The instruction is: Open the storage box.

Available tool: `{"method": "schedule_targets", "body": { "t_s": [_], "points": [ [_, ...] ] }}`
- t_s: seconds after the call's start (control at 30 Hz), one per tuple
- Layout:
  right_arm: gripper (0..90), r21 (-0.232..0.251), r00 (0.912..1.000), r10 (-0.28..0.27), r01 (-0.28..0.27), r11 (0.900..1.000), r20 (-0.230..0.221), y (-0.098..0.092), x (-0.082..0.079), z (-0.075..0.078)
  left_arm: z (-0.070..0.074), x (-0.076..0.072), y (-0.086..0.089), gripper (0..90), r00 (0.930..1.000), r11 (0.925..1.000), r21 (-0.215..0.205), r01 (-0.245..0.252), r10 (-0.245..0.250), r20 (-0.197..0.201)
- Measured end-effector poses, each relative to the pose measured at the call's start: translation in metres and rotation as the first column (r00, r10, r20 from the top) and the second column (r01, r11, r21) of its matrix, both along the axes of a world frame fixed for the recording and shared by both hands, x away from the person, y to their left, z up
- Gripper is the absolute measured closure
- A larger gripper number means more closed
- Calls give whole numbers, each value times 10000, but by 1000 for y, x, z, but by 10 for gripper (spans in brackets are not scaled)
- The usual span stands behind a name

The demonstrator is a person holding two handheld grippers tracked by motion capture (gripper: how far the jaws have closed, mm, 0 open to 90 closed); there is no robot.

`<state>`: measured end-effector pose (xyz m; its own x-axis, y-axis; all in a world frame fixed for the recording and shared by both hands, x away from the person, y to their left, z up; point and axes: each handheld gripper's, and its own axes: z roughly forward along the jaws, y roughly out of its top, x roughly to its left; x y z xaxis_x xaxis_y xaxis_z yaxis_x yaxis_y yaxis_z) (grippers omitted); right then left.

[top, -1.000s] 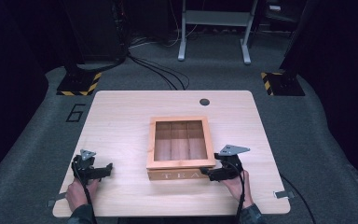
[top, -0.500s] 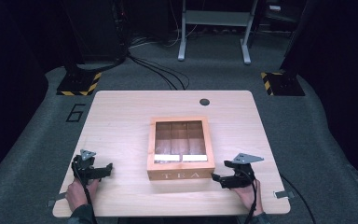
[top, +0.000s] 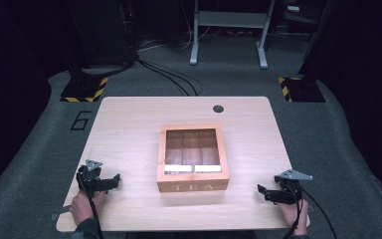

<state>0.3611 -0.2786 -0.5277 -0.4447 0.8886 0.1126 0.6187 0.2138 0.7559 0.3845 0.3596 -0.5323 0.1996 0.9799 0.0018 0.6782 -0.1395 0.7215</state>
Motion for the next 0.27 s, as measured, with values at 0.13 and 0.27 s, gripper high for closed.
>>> {"method": "schedule_targets", "body": {
  "t_s": [0.13,0.27],
  "points": [
    [129,-454,9999,-135,139,9989,97,-1,-1,0,0,0,0,3,10000,10000,19,6,-6,58],
    [106,-1187,9995,-259,282,9925,204,6,0,-1,0,0,-1,3,10000,10000,-5,-8,8,68]
  ]
}}
